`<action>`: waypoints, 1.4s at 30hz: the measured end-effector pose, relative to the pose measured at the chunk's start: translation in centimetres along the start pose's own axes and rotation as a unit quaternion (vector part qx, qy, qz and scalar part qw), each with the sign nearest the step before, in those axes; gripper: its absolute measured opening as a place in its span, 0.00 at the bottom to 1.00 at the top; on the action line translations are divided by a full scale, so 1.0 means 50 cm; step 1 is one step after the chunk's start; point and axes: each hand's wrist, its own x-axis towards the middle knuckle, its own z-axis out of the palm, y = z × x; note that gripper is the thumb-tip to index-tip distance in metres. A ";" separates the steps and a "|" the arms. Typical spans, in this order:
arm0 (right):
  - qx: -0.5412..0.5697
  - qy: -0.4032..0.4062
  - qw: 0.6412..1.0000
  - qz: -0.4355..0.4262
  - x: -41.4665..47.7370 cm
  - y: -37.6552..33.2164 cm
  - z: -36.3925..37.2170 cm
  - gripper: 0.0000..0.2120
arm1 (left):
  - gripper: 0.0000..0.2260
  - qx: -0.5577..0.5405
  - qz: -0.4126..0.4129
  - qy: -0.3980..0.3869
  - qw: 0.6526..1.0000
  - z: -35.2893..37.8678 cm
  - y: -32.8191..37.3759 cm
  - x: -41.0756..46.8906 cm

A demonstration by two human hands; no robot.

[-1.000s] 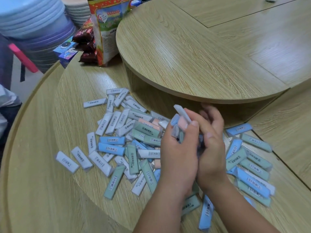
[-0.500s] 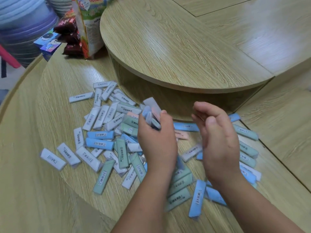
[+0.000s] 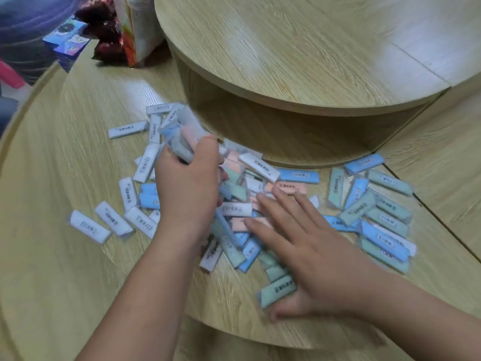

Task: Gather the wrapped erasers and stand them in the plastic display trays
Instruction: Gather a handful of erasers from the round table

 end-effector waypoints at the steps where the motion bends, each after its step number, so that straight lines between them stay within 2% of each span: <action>1: 0.002 -0.006 1.000 0.010 0.019 0.007 -0.004 0.61 | 0.08 -0.001 -0.007 -0.002 1.000 -0.011 0.000 0.002; 9: -0.030 -0.052 0.998 0.025 0.133 0.027 -0.038 0.65 | 0.10 0.056 -0.059 -0.071 0.994 -0.079 -0.008 0.025; 14: -0.050 -0.074 0.996 0.016 0.181 0.038 -0.058 0.65 | 0.10 0.029 -0.111 -0.134 0.984 -0.089 -0.040 0.035; 18: -0.062 -0.089 0.994 0.002 0.219 0.043 -0.071 0.66 | 0.09 0.008 -0.109 -0.175 0.978 -0.091 -0.044 0.050; 21: -0.076 -0.082 0.994 -0.011 0.236 0.045 -0.076 0.62 | 0.10 -0.014 -0.111 -0.198 0.974 -0.093 -0.044 0.058; 26: -0.074 -0.041 0.996 0.018 0.243 0.039 -0.077 0.52 | 0.07 -0.043 -0.117 -0.221 0.967 -0.093 -0.046 0.065; 30: -0.056 -0.007 0.997 0.045 0.245 0.032 -0.072 0.45 | 0.09 -0.039 -0.100 -0.214 0.971 -0.085 -0.053 0.064; 35: -0.042 -0.005 0.998 0.054 0.253 0.025 -0.081 0.39 | 0.12 -0.043 -0.090 -0.206 0.974 -0.083 -0.055 0.066; 42: -0.047 0.004 0.995 0.088 0.253 -0.004 -0.091 0.33 | 0.12 -0.106 -0.091 -0.176 0.974 -0.090 -0.052 0.063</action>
